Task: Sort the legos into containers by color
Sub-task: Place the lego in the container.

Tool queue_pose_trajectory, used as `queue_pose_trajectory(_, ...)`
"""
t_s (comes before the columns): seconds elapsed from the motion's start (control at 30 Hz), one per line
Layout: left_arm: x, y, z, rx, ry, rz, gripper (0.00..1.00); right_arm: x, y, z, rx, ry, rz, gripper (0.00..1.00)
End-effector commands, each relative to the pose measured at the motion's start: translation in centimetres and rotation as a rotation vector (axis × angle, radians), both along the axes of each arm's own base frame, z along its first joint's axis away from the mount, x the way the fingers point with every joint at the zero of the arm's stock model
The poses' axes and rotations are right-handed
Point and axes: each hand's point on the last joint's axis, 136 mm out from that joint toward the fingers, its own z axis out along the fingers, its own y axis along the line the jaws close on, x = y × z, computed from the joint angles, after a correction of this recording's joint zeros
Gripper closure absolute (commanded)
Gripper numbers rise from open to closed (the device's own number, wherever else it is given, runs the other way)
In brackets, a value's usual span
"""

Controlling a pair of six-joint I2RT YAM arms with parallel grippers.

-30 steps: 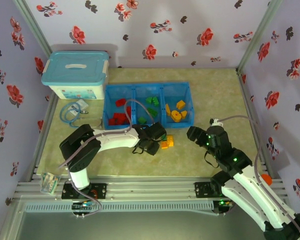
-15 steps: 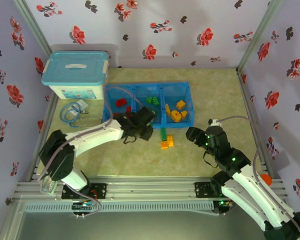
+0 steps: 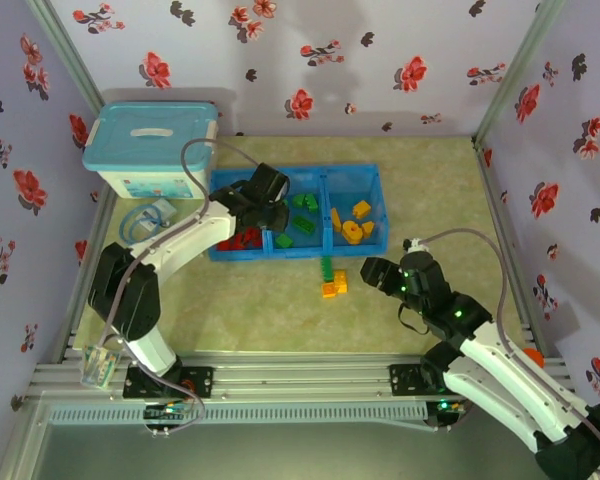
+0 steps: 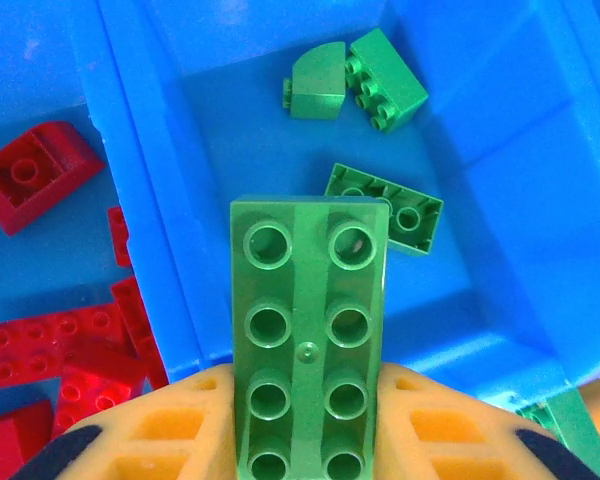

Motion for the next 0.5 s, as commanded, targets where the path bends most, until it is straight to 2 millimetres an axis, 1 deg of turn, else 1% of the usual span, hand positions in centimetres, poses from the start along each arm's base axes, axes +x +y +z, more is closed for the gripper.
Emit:
queue_pose_trajectory(0.0, 1.1, 0.0, 0.4, 0.005, -0.004, -0.018, 0.71, 0.4, 0.4, 0.5, 0.008, -0.012, -0.005, 0.28)
queue_pose_trajectory(0.07, 1.6, 0.0, 0.2, 0.005, -0.001, -0.012, 0.66, 0.5, 0.7, 0.5, 0.002, -0.01, 0.003, 0.28)
queue_pose_trajectory(0.1, 1.8, 0.0, 0.2, 0.006, -0.001, -0.009, 0.62, 0.6, 0.9, 0.6, 0.0, -0.008, 0.007, 0.28)
queue_pose_trajectory(0.13, 2.0, 0.0, 0.1, 0.007, 0.002, -0.01, 0.53, 0.7, 1.1, 0.6, -0.006, -0.007, 0.013, 0.28)
queue_pose_trajectory(0.17, 2.1, -0.1, 0.3, 0.006, 0.001, -0.011, 0.38, 0.7, 1.3, 0.6, -0.013, -0.004, 0.019, 0.28)
queue_pose_trajectory(0.2, 2.2, -0.2, 0.6, 0.003, 0.0, -0.013, 0.28, 0.8, 1.5, 0.5, -0.021, 0.0, 0.024, 0.28)
queue_pose_trajectory(0.23, 2.2, -0.3, 1.0, -0.004, -0.005, -0.013, 0.25, 0.9, 1.7, 0.5, -0.032, 0.004, 0.032, 0.28)
queue_pose_trajectory(0.33, 1.7, -0.4, 2.7, -0.039, -0.035, -0.014, 0.23, 1.0, 2.4, 0.3, -0.064, 0.013, 0.053, 0.29)
queue_pose_trajectory(0.47, -0.3, -0.6, 5.4, -0.104, -0.122, -0.05, 0.23, 1.3, 3.5, 0.0, -0.112, 0.025, 0.085, 0.29)
